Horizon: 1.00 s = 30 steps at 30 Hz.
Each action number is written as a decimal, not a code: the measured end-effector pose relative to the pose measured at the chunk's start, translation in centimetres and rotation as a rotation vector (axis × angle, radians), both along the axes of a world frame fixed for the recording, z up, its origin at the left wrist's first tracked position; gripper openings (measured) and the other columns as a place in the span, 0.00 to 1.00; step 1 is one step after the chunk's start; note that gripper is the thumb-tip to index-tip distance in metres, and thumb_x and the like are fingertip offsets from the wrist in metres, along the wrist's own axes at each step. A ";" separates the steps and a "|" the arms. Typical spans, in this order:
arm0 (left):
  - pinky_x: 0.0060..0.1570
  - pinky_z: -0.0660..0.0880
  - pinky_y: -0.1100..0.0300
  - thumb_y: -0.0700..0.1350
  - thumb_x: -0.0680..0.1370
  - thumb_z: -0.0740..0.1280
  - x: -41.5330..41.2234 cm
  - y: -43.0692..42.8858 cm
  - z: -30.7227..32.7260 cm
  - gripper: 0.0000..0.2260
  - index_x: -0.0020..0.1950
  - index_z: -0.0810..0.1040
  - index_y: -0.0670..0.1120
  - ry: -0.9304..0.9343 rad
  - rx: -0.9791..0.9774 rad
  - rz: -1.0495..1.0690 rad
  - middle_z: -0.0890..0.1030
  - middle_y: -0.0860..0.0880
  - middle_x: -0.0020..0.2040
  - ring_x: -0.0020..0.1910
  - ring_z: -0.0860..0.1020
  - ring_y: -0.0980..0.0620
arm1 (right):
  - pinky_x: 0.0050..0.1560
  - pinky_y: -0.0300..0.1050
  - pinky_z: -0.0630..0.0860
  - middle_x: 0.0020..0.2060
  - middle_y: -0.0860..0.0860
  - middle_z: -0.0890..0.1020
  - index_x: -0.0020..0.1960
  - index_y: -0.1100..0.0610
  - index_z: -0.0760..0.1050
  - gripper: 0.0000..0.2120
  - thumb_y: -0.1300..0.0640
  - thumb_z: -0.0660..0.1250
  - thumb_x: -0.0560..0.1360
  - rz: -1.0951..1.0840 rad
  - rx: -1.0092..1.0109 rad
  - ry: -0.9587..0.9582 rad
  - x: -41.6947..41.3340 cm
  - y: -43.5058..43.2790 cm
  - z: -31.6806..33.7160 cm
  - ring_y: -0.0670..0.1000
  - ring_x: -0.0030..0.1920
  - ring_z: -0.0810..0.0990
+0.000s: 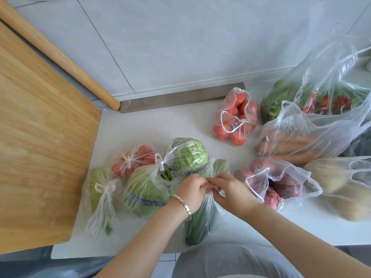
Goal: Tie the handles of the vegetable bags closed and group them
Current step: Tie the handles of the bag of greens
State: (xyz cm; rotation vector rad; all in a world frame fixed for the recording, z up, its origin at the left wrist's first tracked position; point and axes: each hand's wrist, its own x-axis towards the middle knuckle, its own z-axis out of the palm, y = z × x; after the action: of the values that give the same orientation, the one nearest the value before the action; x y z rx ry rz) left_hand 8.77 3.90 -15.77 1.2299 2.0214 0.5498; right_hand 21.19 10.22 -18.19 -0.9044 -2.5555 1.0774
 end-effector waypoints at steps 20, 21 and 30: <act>0.40 0.65 0.71 0.45 0.76 0.65 0.4 -2.1 -0.8 0.09 0.48 0.81 0.41 0.057 0.235 0.104 0.67 0.58 0.37 0.36 0.69 0.62 | 0.37 0.31 0.68 0.36 0.46 0.75 0.42 0.61 0.82 0.06 0.67 0.70 0.67 -0.024 -0.157 0.062 -0.3 0.7 0.5 0.40 0.32 0.72; 0.41 0.66 0.73 0.44 0.76 0.64 0.5 -2.3 -0.8 0.08 0.49 0.82 0.43 0.051 0.256 0.111 0.68 0.58 0.37 0.37 0.69 0.63 | 0.37 0.28 0.68 0.34 0.44 0.76 0.42 0.61 0.82 0.06 0.67 0.69 0.67 -0.057 -0.197 0.081 -0.3 0.6 0.6 0.39 0.32 0.73; 0.39 0.65 0.72 0.42 0.77 0.63 1.1 -2.1 -1.4 0.09 0.47 0.80 0.39 0.050 0.269 0.180 0.68 0.58 0.36 0.37 0.69 0.63 | 0.26 0.29 0.62 0.19 0.44 0.67 0.33 0.48 0.80 0.14 0.67 0.69 0.69 -0.401 -0.649 0.212 -0.5 -0.3 0.8 0.43 0.21 0.63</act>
State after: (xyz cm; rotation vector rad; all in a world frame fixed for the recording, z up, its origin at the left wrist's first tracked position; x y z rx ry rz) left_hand 9.88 1.79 -17.20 1.2306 2.1658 0.9116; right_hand 20.66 9.96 -17.43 -1.2861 -1.7513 1.7742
